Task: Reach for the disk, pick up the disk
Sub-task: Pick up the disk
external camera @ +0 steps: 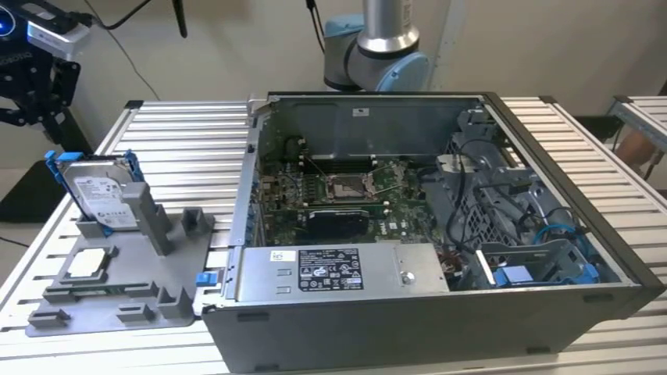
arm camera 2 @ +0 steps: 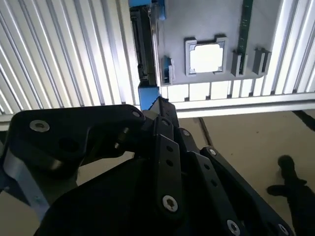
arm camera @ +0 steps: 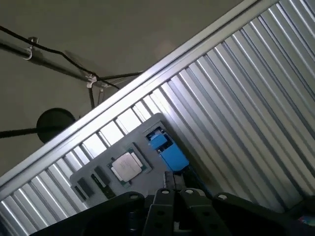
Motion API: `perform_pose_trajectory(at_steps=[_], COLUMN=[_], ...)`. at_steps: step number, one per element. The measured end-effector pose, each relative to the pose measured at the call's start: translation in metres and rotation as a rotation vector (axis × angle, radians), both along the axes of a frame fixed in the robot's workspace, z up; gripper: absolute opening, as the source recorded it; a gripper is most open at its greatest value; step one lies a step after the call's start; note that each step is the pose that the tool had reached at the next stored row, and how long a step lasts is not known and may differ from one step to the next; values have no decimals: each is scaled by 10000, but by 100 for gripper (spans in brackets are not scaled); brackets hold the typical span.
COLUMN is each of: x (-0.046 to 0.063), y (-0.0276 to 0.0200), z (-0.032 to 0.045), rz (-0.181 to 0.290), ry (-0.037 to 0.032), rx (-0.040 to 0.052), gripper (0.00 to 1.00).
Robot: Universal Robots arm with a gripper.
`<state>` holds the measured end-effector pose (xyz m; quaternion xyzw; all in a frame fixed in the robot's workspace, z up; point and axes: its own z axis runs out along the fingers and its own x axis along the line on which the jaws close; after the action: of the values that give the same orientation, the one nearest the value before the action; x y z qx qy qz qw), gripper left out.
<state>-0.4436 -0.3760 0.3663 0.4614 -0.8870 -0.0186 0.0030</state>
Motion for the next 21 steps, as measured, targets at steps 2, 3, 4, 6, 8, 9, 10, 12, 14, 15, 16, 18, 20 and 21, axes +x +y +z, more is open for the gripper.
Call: perform_pose_trajectory(at_steps=[2,3,4,6,8,9,10,12,14,15,16,18,20,21], x=[0,0,0,0,0,0,0,0,0,0,0,0,0,0], y=[0,0,0,0,0,0,0,0,0,0,0,1,0,0], z=[0,0,0,0,0,0,-1,-2,-3,-3,-4,-6,-8,-9], rz=[365,550,731,1091,1461,1635,1815,2185,2556,2736,2911,3270,3636,3820], ry=[-8,-13,-20,-31,-44,-50,-56,-65,-72,-75,-77,-81,-84,-85], rx=[0,0,0,0,0,0,-1,1,1,1,1,2,3,4], gripper=[0,0,0,0,0,0,0,0,0,0,0,0,0,0])
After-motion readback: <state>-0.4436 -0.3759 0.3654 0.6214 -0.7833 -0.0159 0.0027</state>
